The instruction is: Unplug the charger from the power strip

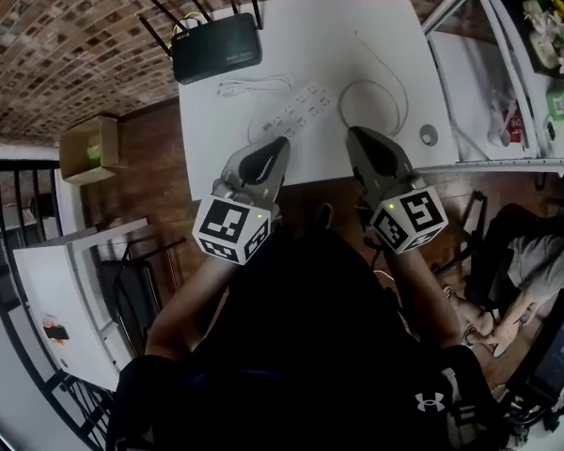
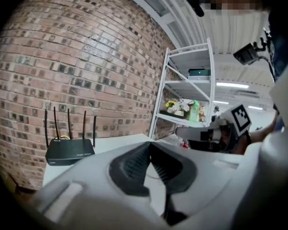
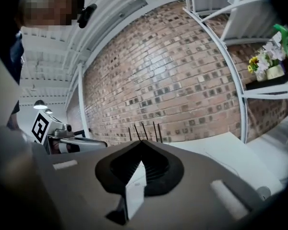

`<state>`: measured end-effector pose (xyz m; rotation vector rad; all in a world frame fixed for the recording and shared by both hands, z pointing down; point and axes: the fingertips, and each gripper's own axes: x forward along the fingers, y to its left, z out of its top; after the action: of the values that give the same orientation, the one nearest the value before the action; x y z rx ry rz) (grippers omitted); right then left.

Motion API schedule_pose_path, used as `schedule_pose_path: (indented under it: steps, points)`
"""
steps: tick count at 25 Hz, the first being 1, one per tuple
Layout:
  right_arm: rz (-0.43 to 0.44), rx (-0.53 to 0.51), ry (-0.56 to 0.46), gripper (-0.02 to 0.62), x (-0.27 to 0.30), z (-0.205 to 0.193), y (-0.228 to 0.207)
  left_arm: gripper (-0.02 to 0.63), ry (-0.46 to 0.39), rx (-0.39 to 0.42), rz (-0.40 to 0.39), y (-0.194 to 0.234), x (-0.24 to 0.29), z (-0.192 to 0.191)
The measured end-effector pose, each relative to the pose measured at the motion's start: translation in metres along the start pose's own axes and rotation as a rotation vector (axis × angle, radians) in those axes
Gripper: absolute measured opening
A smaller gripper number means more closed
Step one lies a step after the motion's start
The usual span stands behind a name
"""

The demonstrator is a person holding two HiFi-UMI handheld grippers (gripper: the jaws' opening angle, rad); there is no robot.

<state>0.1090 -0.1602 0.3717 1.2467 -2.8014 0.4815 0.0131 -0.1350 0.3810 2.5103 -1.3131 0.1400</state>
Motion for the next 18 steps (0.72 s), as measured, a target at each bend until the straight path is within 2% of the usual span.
schedule_pose_path:
  steps: [7, 18]
  points:
    - [0.087, -0.066, -0.028, 0.011, 0.004, 0.011, 0.035, 0.005, -0.046, 0.002, -0.027, -0.012, -0.009, 0.017]
    - [0.108, -0.099, -0.024, 0.011, 0.014, 0.011, 0.046, 0.005, -0.075, -0.015, -0.031, -0.007, -0.011, 0.027]
